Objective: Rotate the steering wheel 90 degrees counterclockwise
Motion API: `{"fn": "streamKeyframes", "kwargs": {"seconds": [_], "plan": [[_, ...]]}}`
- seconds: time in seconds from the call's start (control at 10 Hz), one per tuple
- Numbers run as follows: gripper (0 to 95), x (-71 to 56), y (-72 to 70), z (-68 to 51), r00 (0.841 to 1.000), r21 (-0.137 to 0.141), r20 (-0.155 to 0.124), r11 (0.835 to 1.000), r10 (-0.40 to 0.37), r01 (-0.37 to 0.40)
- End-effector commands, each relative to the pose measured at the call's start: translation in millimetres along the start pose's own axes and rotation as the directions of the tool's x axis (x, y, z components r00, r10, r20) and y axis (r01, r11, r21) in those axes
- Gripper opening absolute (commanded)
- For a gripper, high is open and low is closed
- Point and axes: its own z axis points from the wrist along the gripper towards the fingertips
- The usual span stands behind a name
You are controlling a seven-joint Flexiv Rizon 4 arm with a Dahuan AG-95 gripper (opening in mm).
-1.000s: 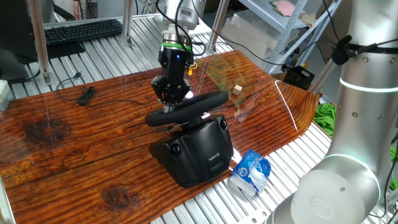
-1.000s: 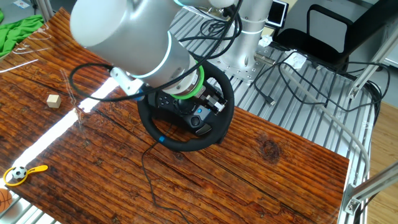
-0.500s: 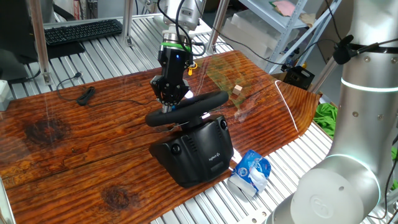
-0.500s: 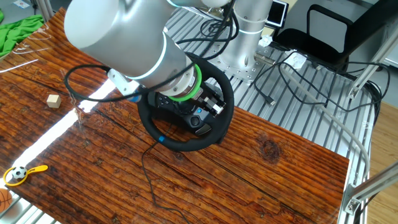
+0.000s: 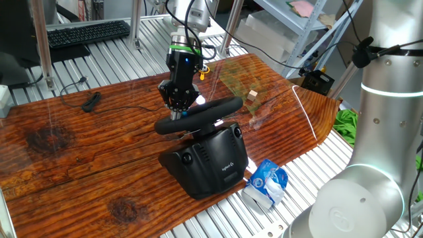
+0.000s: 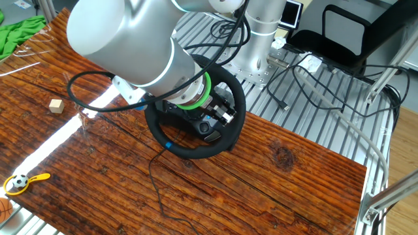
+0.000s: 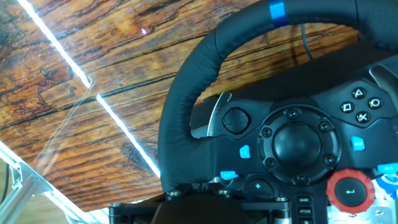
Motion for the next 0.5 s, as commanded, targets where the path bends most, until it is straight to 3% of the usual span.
{"fn": "streamKeyframes", "kwargs": {"seconds": [0.1, 0.5], "plan": [[0.0, -6.0, 0.2, 2.4, 1.0, 0.003, 0.024, 1.0, 0.006, -0.006], [0.0, -14.3, -1.7, 2.4, 0.999, 0.012, 0.042, 1.0, -0.005, 0.005]]}}
